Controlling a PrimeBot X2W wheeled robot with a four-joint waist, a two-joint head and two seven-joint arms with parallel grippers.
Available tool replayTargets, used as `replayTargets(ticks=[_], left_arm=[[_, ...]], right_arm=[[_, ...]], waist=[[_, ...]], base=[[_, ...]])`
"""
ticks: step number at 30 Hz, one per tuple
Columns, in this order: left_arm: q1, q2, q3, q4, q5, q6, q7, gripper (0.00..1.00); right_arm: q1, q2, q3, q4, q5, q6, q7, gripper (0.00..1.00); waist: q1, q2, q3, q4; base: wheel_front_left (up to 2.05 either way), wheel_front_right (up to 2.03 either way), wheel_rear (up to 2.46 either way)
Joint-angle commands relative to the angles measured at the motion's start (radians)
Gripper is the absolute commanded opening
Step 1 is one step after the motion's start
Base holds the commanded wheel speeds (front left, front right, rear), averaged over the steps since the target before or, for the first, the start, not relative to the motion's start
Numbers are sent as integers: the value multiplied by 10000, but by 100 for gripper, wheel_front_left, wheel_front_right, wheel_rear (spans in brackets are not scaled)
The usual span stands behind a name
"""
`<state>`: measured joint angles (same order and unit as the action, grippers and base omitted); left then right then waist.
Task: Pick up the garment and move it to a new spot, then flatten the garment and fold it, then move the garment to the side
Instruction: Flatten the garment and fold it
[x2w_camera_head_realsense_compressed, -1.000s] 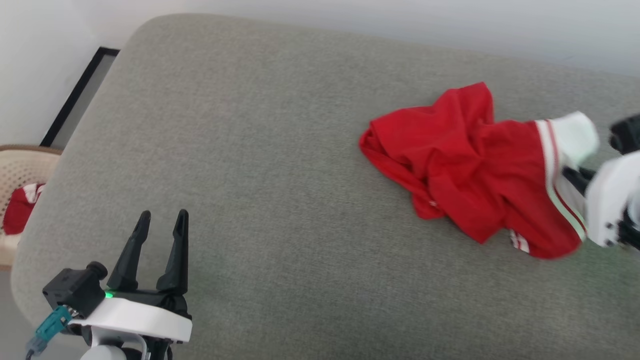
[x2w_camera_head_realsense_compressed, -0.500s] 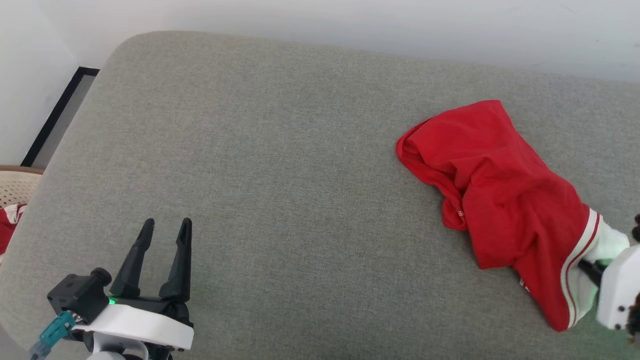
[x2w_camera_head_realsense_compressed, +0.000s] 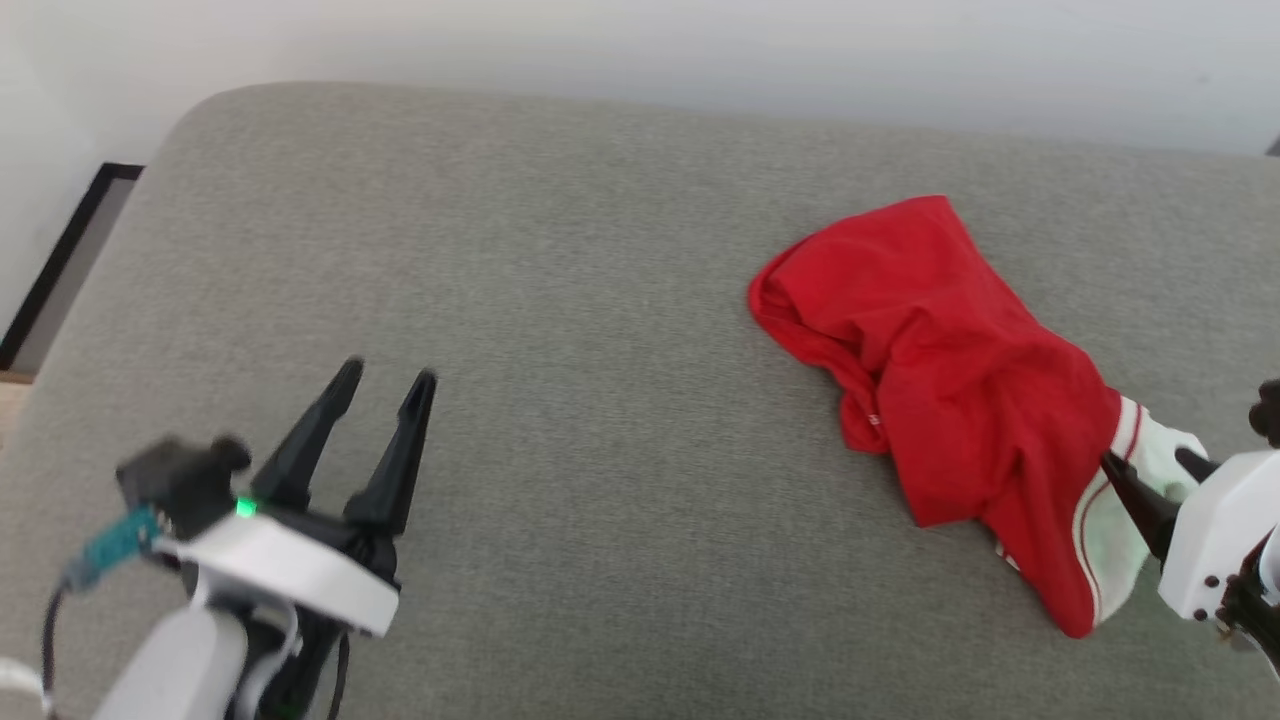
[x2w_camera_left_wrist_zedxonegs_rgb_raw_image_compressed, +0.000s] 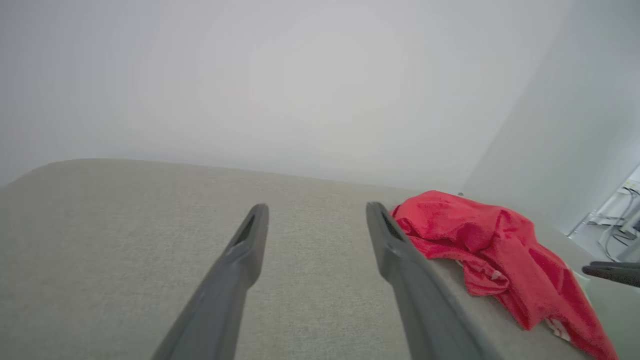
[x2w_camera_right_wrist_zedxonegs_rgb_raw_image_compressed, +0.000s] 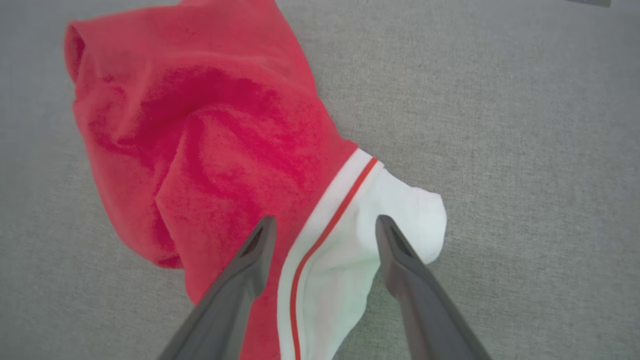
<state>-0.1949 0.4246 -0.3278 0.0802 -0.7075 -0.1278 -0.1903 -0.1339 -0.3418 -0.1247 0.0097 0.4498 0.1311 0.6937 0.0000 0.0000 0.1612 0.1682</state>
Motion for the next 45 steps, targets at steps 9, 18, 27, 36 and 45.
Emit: replayTargets(ticks=[9,18,27,36,45], left_arm=[[-2603,978,-1321,-660,-1585,-36,2721,100],[-4819,1190,-2482,-93,-2439,-36,5267,100],[-5858,950,-3734,1223,-2874,-36,7261,100],[-5935,480,-4252,2417,-3433,175,8585,100],[-5814,-34,-4335,3170,-3800,364,8815,100]], right_arm=[[-78,1275,-298,-1471,-702,-7,-1634,100],[-250,2452,-154,-1845,-1878,-5,-4354,100],[-264,2901,205,-1327,-2280,-5,-6099,100],[-337,2920,503,-741,-1635,-5,-6720,100],[-512,2918,836,-233,-1286,-5,-7140,100]], waist=[[0,0,226,-1145],[0,0,560,-2536],[0,0,947,-3737],[0,0,1323,-4504],[0,0,1663,-4825]], base=[[0,0,0],[0,0,0],[0,0,0],[0,0,0],[0,0,0]])
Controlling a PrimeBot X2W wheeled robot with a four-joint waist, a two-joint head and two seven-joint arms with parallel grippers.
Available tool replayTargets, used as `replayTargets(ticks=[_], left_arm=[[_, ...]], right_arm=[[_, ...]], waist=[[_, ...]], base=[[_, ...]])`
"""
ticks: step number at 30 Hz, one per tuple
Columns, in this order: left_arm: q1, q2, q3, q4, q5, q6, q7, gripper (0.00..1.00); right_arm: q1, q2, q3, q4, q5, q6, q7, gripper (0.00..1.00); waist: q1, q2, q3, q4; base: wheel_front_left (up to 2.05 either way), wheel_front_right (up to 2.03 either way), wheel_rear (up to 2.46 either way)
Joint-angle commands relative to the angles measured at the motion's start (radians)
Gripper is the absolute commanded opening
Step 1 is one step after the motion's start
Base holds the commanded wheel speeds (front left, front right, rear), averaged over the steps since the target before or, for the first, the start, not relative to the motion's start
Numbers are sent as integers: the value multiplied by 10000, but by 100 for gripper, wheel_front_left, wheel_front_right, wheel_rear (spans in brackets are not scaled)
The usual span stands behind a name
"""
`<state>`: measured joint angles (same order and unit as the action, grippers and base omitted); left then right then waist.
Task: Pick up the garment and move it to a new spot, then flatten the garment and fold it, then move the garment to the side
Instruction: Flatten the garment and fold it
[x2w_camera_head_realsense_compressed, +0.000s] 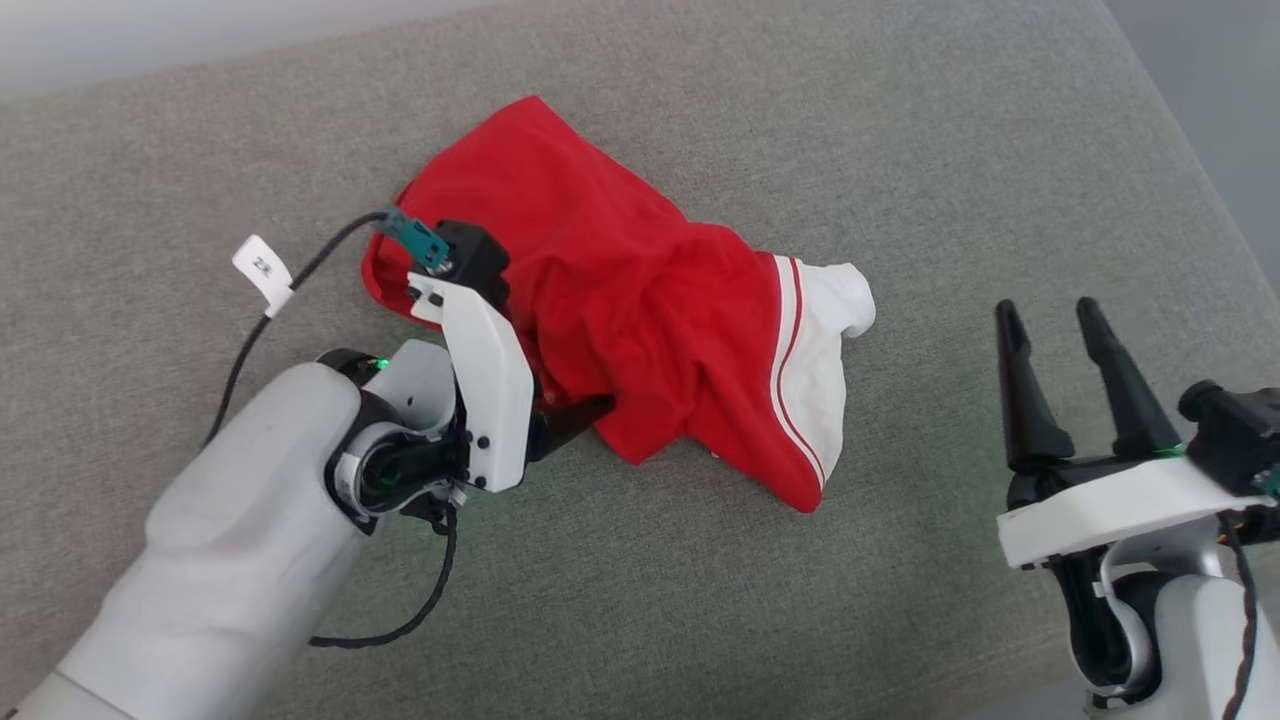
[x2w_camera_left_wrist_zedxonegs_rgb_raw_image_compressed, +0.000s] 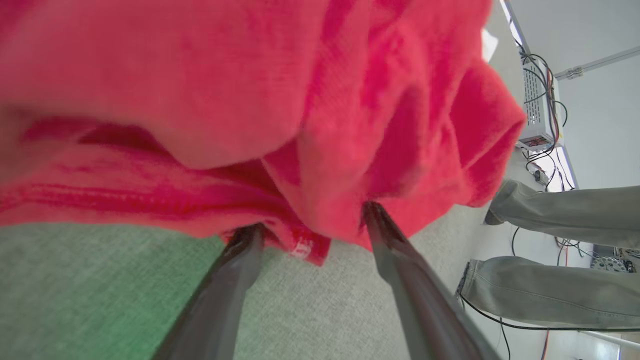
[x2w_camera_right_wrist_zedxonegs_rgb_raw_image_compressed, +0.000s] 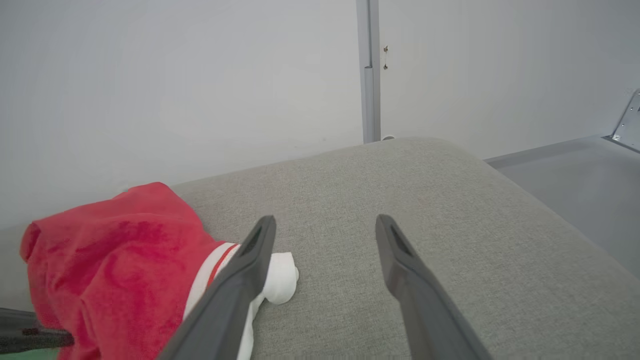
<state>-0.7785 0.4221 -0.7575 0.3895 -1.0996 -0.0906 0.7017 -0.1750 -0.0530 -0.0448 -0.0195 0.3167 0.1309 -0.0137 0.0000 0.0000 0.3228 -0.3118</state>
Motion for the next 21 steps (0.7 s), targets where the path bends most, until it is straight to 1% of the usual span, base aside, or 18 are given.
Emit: replayTargets(ticks=[1,2,3,4,9,14,21], left_arm=[[-16,-52,-78,237,193,-48,-193,100],[-45,-85,-160,424,286,-89,-218,99],[-98,-103,-244,571,368,-147,-289,21],[-127,-120,-287,740,372,-163,-379,0],[-344,-101,-356,1096,358,-320,-792,0],[-445,218,-54,905,47,-392,-1237,0],[-186,1244,588,272,-237,-365,-1724,0]], right_arm=[[-145,29,67,115,91,-3,-115,100],[-182,27,116,160,108,-3,-159,100],[-219,27,169,208,146,-3,-175,100],[-247,27,199,252,168,-3,-234,100],[-328,25,134,373,65,-3,-359,100],[-225,22,-161,327,-107,-3,-303,100],[-77,22,-578,81,-229,-3,-110,100]], waist=[[0,0,75,-35],[0,0,95,-43],[0,0,115,-55],[0,0,130,-58],[0,0,84,43],[0,0,-45,367],[0,0,-194,1016]], base=[[0,0,0],[0,0,0],[0,0,0],[0,0,0],[0,0,0],[0,0,0],[0,0,0]])
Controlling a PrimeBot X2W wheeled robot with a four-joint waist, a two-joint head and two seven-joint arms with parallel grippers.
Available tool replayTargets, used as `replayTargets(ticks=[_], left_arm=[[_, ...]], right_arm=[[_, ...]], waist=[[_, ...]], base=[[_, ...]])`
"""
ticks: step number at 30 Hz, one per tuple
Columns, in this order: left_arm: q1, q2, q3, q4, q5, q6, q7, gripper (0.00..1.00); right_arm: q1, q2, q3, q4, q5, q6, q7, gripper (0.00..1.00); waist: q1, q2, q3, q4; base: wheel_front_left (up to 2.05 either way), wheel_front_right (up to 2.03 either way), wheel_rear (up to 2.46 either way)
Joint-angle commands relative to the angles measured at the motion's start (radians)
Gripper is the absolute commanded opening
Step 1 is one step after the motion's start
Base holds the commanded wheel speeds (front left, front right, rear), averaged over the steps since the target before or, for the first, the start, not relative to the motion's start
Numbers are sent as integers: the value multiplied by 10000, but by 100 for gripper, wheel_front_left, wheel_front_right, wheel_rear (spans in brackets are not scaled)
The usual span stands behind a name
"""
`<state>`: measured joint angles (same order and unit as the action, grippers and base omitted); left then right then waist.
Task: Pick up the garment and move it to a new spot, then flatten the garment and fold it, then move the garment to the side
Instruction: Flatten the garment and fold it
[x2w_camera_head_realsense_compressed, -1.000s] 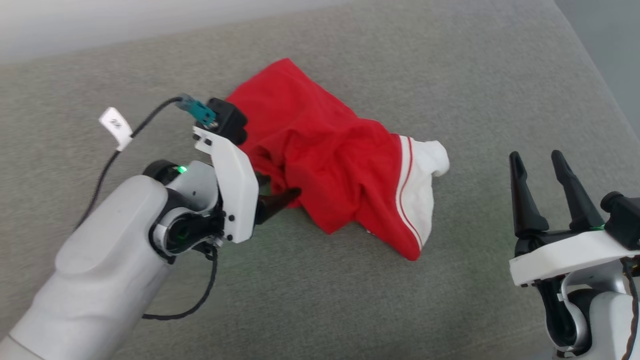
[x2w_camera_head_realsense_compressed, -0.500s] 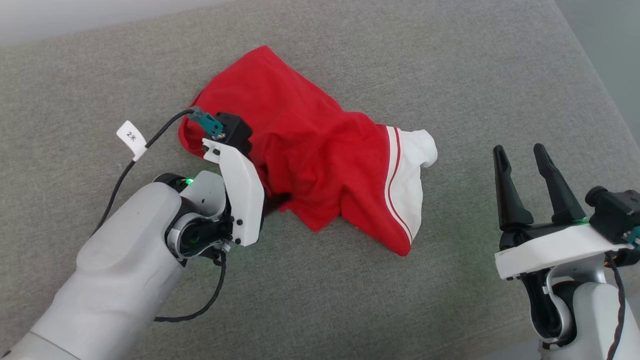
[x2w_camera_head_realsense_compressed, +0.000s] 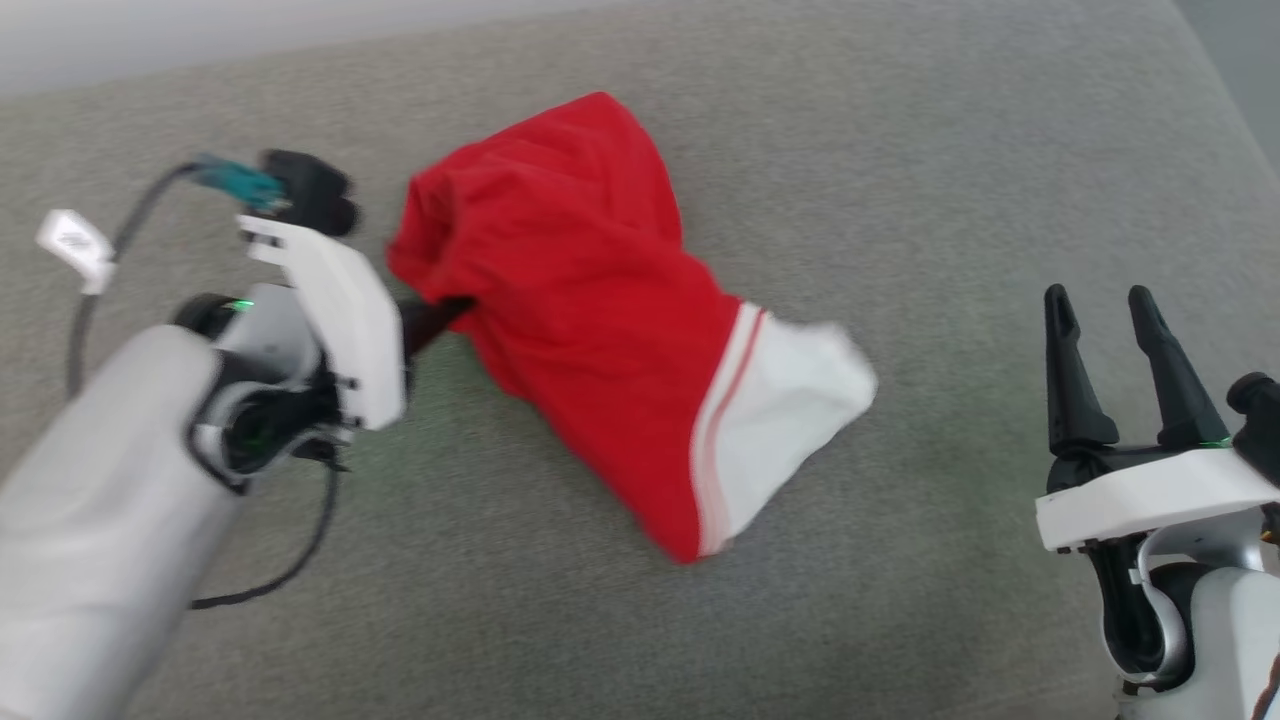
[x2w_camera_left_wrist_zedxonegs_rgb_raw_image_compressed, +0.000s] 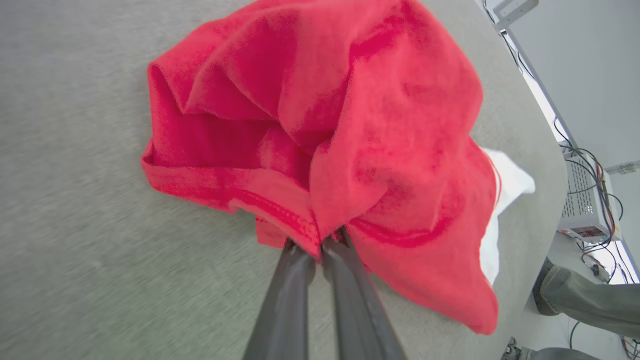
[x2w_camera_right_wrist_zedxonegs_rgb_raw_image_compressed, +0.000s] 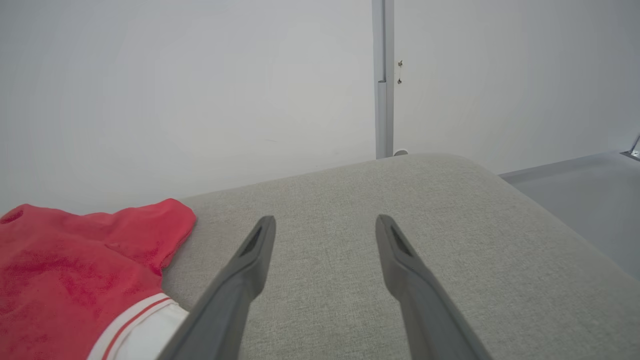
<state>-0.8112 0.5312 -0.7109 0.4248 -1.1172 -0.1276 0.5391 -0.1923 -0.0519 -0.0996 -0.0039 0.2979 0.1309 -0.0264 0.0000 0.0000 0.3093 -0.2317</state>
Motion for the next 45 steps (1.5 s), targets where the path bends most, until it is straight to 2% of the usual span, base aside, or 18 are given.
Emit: replayTargets(ticks=[1,7,13,19,25,30,34,35,36,37,42,45], left_arm=[[229,308,229,-168,-115,35,-153,0],[652,1269,879,-651,-364,361,-538,0],[683,1503,1079,-1245,-397,539,-575,0],[144,820,547,-2262,-412,458,51,0],[-279,-298,-319,-3114,-639,265,856,0],[-162,-1069,-1240,-3334,-678,119,1337,0],[76,-1296,-1827,-3119,-499,46,1437,0],[90,-1313,-1892,-3080,-468,31,1382,25],[138,-1316,-1945,-3034,-484,28,1347,55],[173,-1295,-1974,-2998,-517,16,1308,100],[196,-1040,-1620,-3241,-1085,-7,1360,100],[60,-772,-1274,-3608,-1402,210,1513,100]], right_arm=[[97,9,-84,-109,-53,-3,61,100],[67,10,-187,-267,-166,-3,261,100],[-9,10,-148,-292,-251,-3,396,100],[-95,10,-101,-278,-303,-3,467,100],[-193,10,-1,-283,-246,-3,501,100],[-261,9,137,-242,-149,-3,481,100],[-296,9,224,-177,-74,-3,428,100],[-301,9,250,-161,-82,-3,425,100],[-298,9,262,-142,-74,-3,420,100],[-283,9,265,-126,-66,-3,410,100],[-93,9,195,-113,-154,-3,387,100],[-14,10,136,-136,-192,-3,416,100]], waist=[[0,0,-80,312],[0,0,-165,775],[0,0,-253,1087],[0,0,-349,1158],[0,0,-367,1055],[0,0,-337,901],[0,0,-313,802],[0,0,-312,782],[0,0,-319,770],[0,0,-332,768],[0,0,-521,837],[0,0,-673,912]], base=[[0,0,0],[0,0,0],[0,0,0],[0,0,0],[0,0,0],[0,0,0],[0,0,0],[0,0,0],[0,0,0],[0,0,0],[0,0,0],[0,0,0]])
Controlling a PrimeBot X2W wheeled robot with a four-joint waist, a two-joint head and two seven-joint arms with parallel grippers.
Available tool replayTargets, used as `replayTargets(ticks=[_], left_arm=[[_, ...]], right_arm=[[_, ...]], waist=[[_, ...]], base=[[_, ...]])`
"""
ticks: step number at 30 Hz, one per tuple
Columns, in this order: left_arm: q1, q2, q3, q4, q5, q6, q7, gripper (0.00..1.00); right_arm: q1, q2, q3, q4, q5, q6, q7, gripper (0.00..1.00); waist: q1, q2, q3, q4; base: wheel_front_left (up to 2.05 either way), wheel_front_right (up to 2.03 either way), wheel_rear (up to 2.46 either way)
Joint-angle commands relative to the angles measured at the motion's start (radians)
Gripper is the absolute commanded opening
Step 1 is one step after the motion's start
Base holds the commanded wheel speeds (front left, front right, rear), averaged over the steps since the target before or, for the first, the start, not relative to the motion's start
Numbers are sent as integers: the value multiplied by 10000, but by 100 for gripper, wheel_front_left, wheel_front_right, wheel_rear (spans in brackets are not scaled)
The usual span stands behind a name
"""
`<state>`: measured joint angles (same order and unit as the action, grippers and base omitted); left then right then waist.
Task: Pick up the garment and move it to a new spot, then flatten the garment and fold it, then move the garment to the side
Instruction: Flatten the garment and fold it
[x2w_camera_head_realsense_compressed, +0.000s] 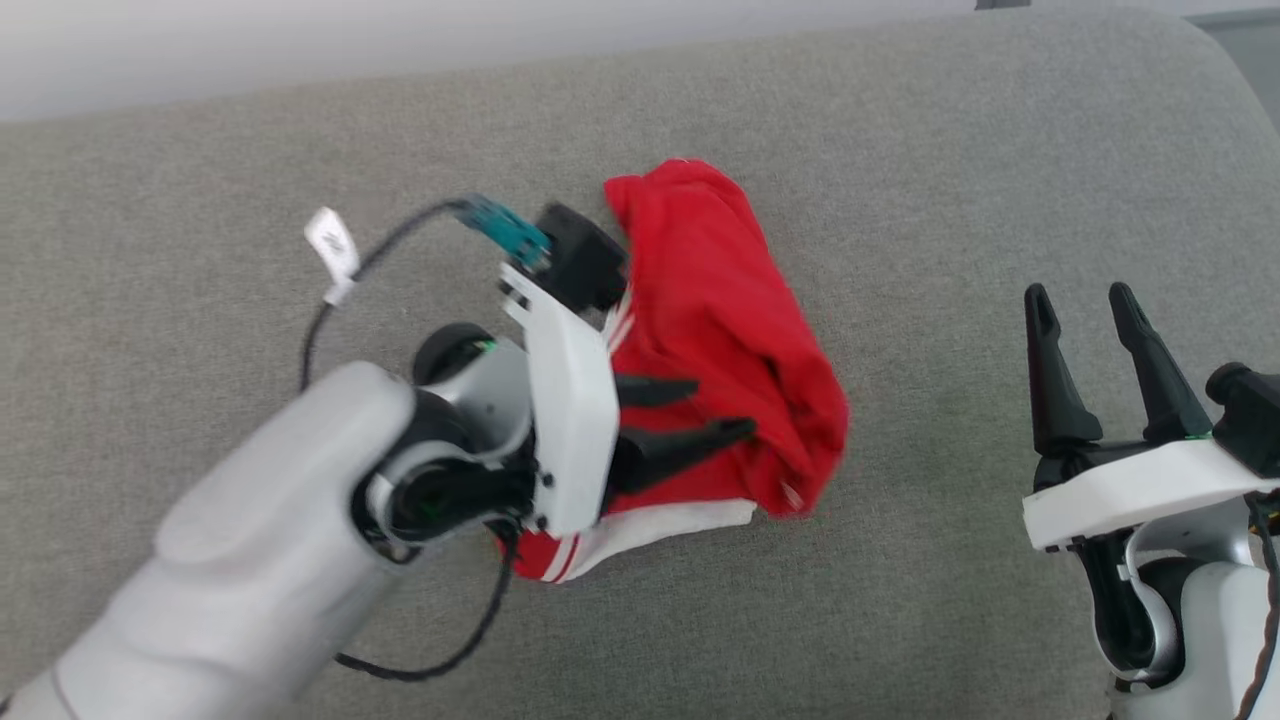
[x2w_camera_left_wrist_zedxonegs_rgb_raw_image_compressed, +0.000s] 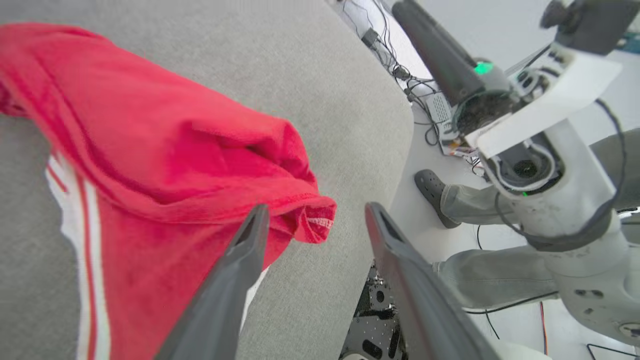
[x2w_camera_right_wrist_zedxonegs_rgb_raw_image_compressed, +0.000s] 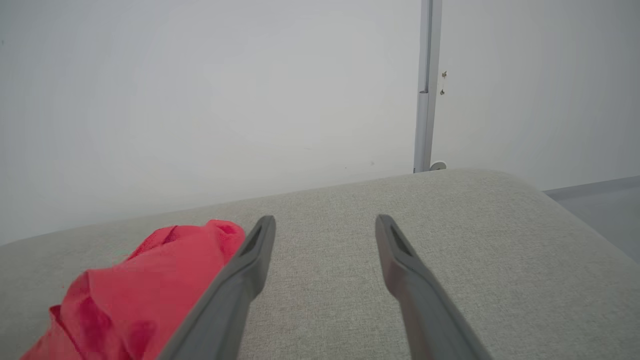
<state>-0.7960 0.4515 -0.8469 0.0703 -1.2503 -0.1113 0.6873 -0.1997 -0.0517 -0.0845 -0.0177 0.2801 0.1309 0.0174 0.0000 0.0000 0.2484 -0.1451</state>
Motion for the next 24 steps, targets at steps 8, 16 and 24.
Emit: replayTargets(ticks=[8,16,24], left_arm=[[-414,815,631,-495,-51,566,249,100],[-204,1125,646,780,-50,408,190,100],[156,1458,384,2018,-285,471,793,100]], right_arm=[[188,7,1,-115,1,-3,52,100],[25,6,172,-235,126,-3,35,100],[-29,9,104,-275,189,-3,-29,100]], waist=[[0,0,-228,124],[0,0,41,-104],[0,0,403,-417]], base=[[0,0,0],[0,0,0],[0,0,0]])
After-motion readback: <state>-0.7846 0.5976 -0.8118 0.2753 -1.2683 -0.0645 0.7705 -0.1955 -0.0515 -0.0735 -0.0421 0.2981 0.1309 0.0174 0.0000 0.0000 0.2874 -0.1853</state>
